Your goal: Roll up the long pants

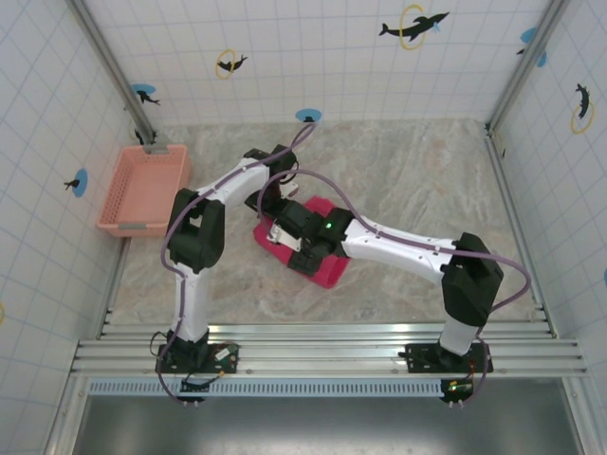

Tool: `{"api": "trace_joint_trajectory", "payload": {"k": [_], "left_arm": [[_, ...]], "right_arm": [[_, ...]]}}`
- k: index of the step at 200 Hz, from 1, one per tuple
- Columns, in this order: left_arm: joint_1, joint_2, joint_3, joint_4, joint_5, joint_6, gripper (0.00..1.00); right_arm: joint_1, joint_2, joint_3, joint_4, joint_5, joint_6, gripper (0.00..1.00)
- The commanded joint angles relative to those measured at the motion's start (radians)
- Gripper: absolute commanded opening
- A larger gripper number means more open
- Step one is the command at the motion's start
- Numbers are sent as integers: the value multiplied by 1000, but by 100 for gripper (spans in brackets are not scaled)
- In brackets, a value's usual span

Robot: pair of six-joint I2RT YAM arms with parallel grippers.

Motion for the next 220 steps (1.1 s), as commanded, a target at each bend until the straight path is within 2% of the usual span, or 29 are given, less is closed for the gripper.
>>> {"api": "trace_joint_trajectory", "payload": {"k": [1,28,44,78,98,109,122,133,144,157,176,197,220], "left_arm": [[2,51,3,-46,-38,26,90],[2,53,8,-54,-38,27,90],[2,51,8,-54,-36,30,91],[2,60,13,-68,-32,39,91],[2,62,27,-82,-34,47,91],[2,56,32,-85,-38,50,91],[1,50,41,-87,-41,50,91],[2,46,55,-94,-54,40,94],[3,39,72,-99,-62,32,96],[2,25,102,-107,-81,21,97],[12,4,148,-113,-131,10,97],[34,-5,213,-134,-166,-4,97],[41,-4,276,-157,-196,-4,97]], "right_arm": [[9,59,-16,-11,-37,34,85],[15,142,-15,-39,-28,16,85],[12,211,9,-76,52,23,84],[2,345,34,-69,104,-91,82],[-43,405,76,-107,66,-105,72],[-79,427,105,-141,-24,-119,54],[-124,448,133,-179,-120,-127,43],[-160,455,154,-216,-254,-158,32],[-195,445,157,-228,-363,-167,25],[-249,419,148,-222,-590,-155,22],[-309,407,157,-247,-812,-133,19],[-357,390,143,-240,-1008,-99,18],[-408,366,109,-182,-1124,-46,18]]}}
